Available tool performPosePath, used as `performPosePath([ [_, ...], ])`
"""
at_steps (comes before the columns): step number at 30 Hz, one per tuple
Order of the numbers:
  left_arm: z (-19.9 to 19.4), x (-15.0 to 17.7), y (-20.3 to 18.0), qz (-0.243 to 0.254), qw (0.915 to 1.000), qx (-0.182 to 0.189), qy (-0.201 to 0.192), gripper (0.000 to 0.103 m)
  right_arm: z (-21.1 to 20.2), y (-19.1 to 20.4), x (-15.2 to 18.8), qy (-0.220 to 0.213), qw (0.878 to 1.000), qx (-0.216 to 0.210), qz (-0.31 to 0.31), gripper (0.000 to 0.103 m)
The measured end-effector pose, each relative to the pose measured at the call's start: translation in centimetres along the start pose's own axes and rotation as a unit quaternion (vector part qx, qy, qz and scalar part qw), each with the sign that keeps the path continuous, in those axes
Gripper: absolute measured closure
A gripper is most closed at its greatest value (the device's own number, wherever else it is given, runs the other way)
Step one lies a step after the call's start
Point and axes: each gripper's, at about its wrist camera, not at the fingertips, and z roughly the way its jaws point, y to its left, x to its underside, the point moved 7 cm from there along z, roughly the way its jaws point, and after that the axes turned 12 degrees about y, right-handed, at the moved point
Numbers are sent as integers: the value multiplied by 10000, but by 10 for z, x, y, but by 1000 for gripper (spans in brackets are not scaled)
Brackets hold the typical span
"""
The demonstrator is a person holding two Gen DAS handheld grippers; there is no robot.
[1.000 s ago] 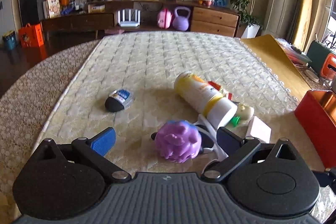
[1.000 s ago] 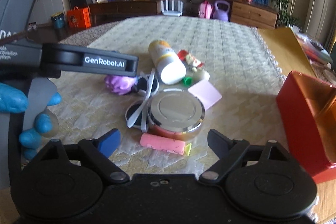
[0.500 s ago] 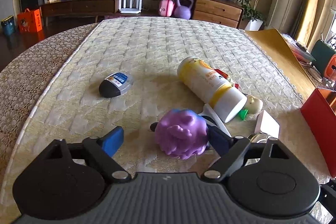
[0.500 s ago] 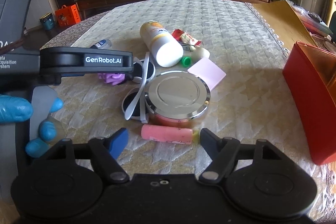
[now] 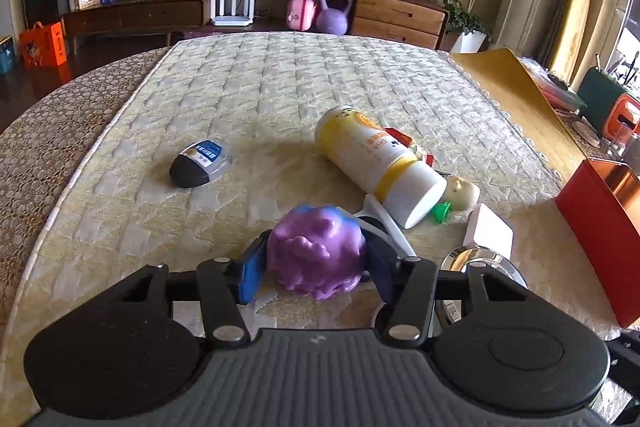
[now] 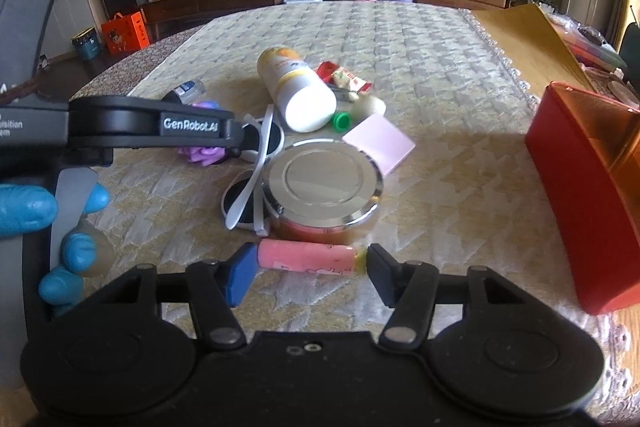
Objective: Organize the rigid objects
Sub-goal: 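Grasp the purple plush ball with the left tool while the right tool grasps the pink eraser, then carry the purple ball and pink eraser into the red tin and release both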
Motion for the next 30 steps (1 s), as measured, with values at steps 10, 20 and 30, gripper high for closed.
performPosePath([
  [10,-26,7,9,-63,9999,-131,75,49,-45,-25,2,-257,9993,-174,194,44],
  [20,-69,9,-22,380,9993,-10,-72,49,-101,-75,-4,-649,9975,-83,266,44],
  [30,-98,-4,-103,1015,9930,546,-270,49,-129,-132,-10,-950,9944,220,406,44],
])
